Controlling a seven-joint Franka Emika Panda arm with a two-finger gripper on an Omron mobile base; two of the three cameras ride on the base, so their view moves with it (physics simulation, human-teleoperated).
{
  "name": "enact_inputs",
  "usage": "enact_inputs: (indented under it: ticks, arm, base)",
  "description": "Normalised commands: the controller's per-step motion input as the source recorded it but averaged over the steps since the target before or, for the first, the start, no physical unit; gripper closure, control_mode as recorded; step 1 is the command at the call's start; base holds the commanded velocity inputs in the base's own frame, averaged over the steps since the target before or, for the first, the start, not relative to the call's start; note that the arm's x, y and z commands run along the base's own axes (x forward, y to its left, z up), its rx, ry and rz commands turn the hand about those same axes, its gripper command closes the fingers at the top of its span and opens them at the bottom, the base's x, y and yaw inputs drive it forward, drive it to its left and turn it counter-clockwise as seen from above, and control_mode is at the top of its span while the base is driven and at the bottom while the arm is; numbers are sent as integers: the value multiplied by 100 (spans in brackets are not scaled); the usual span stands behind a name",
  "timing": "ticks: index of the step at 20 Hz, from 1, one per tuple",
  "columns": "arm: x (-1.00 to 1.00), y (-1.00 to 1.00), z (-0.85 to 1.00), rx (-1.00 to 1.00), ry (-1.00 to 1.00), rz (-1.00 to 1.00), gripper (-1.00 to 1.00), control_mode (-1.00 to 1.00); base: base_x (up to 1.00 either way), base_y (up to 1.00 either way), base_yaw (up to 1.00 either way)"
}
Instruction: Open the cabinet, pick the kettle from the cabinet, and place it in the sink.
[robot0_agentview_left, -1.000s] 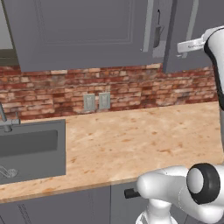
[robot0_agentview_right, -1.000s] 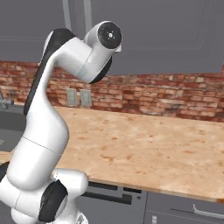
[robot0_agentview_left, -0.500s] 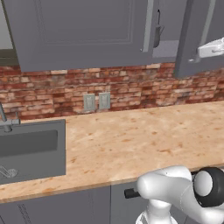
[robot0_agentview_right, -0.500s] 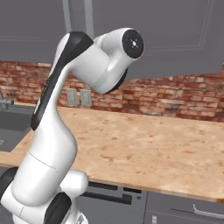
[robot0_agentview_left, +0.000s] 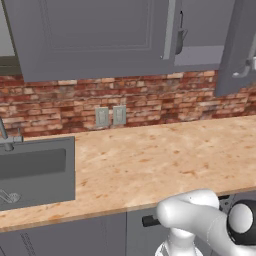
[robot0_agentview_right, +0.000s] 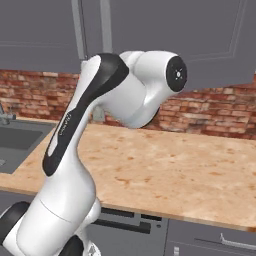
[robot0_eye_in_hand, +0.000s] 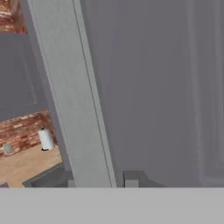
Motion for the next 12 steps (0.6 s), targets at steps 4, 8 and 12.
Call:
enact_inputs:
  ticks: [4,8,12]
  arm:
    - [-53,-59,3,15,0,0,100,-100]
    - [-49,-59,3,11,0,0,100,-100]
    - [-43,-59,3,5,0,0,100,-100]
  base:
    - [0,0,0]
    - [0,0,0]
    - [0,0,0]
